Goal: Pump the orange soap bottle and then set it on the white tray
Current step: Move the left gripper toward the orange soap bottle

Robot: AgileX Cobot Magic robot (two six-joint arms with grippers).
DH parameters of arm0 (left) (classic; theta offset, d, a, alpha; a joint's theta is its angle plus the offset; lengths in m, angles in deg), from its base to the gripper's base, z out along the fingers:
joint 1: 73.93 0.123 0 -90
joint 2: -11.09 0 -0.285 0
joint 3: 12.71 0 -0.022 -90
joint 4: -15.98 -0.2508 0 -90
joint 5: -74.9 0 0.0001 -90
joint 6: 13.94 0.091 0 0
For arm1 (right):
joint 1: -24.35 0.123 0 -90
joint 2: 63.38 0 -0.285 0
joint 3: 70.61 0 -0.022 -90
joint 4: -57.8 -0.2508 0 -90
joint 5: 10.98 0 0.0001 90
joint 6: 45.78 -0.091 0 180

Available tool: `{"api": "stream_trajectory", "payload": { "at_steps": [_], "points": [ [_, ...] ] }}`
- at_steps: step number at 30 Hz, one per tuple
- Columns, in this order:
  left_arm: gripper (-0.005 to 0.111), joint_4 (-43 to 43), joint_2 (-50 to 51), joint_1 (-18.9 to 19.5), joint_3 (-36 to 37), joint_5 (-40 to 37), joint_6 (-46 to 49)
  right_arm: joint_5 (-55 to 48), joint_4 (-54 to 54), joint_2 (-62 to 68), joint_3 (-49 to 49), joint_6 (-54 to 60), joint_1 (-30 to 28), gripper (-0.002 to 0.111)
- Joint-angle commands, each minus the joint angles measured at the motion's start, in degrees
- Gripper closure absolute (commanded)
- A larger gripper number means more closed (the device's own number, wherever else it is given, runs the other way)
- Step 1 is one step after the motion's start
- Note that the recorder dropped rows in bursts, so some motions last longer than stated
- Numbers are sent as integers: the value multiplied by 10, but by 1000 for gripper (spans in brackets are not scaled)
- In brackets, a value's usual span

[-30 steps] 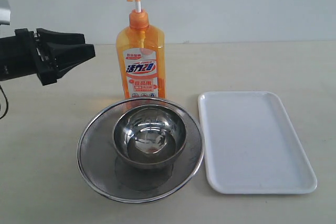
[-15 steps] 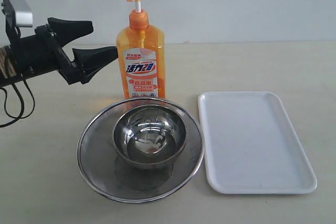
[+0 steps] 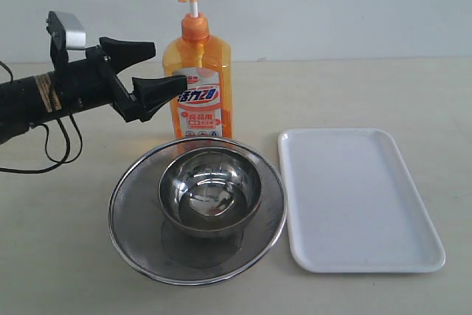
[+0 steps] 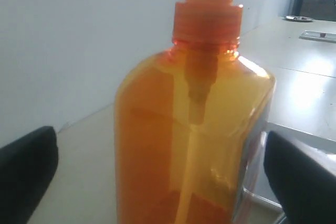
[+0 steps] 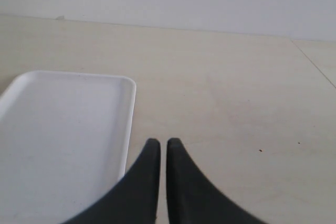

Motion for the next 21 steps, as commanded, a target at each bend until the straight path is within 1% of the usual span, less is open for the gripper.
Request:
{"api": "stream_trajectory", "payload": {
  "at_steps": [1,8,14,21],
  "points": [
    [-2,-7,11,-17,-21,5,-14,5,0,-3,0,0,-1,106],
    [-2,-7,26,-47,-44,5,-14,5,0,-3,0,0,-1,106],
    [-2,-6,51,-55,-71,5,-33,5,0,-3,0,0,-1,106],
    [-2,-4,52,-69,-87,5,-34,5,0,-3,0,0,-1,106]
  ]
}}
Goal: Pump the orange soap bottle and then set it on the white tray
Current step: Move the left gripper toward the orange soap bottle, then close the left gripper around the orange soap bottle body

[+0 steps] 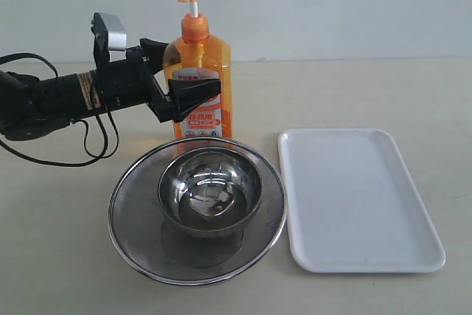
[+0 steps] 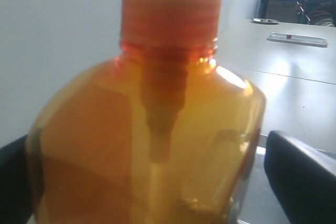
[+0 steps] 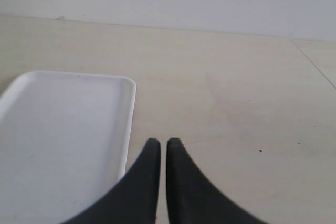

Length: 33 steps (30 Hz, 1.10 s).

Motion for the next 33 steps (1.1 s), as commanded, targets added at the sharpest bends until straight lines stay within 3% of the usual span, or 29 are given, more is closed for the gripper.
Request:
{"api": "stream_trajectory", "payload": {
  "at_steps": [1,6,9,15,18,22,33],
  "points": [
    [-2,1,-1,-12,-12,5,-12,5,0,-3,0,0,-1,106],
    [7,4,0,-17,-18,5,-21,5,0,-3,0,0,-1,106],
    [28,11,0,-17,-18,-6,-40,5,0,-3,0,0,-1,106],
    [82,25,0,-17,-18,-39,-33,5,0,-3,0,0,-1,106],
    [102,31,0,-17,-18,-74,-15,5,0,-3,0,0,-1,106],
    [102,63,0,-17,-18,-151,3,5,0,-3,0,0,-1,106],
    [102,98,-9,-7,-14,-167,17,5,0,-3,0,0,-1,106]
  ]
}}
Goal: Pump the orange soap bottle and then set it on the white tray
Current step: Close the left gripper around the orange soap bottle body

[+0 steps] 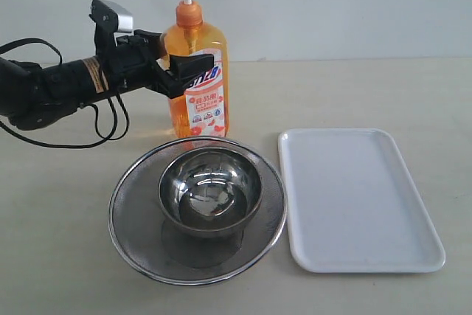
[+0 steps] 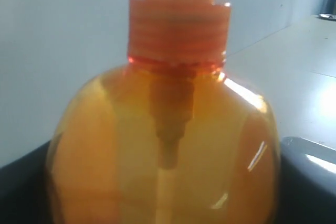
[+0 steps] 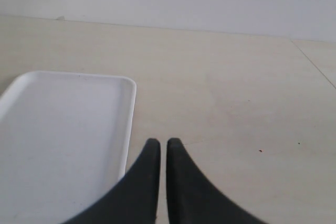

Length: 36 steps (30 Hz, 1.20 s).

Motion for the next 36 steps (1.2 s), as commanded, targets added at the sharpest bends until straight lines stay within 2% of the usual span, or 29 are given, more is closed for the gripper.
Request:
{"api": "stream_trajectory", "payload": {
  "at_steps": [1,11,14,18,20,32,36],
  "points": [
    [102,3,-8,4,12,-57,7,5,0,-3,0,0,-1,106],
    [100,6,-9,4,13,-26,22,5,0,-3,0,0,-1,106],
    [84,1,-7,4,14,-27,22,5,0,-3,0,0,-1,106],
    [52,2,-7,4,14,-27,-1,5,0,-3,0,0,-1,106],
    [44,3,-6,4,14,-28,-17,5,0,-3,0,0,-1,106],
    [41,34,13,2,14,-1,-35,4,0,-3,0,0,-1,106],
    [23,37,13,2,14,-1,-46,4,0,-3,0,0,-1,106]
  ]
}}
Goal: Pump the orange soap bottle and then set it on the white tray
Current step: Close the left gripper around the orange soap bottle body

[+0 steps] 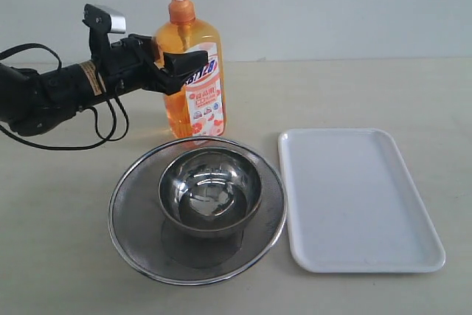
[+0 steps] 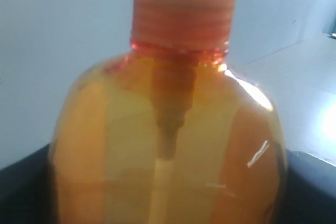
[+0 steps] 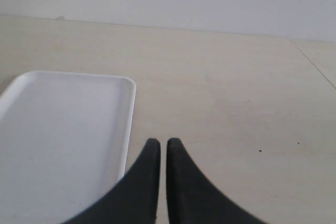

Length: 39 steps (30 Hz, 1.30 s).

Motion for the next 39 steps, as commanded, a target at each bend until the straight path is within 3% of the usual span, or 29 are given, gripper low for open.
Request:
{"api": "stream_trajectory", "payload": {
  "at_steps": [1,5,20,29,30,33,37,39],
  "points": [
    [19,6,6,0,6,-19,-24,4,0,-3,0,0,-1,106],
    [11,7,6,0,6,-14,-24,4,0,-3,0,0,-1,106],
    [11,34,13,-4,-2,1,-4,4,0,-3,0,0,-1,106],
    [11,39,50,-14,-57,-1,13,4,0,-3,0,0,-1,106],
    [14,46,51,-14,-60,-1,13,4,0,-3,0,0,-1,106],
    [40,53,51,-14,-60,-14,13,5,0,-3,0,0,-1,106],
    [100,50,51,-14,-60,-31,14,5,0,-3,0,0,-1,106],
    [101,46,51,-14,-60,-31,22,5,0,-3,0,0,-1,106]
  ]
}}
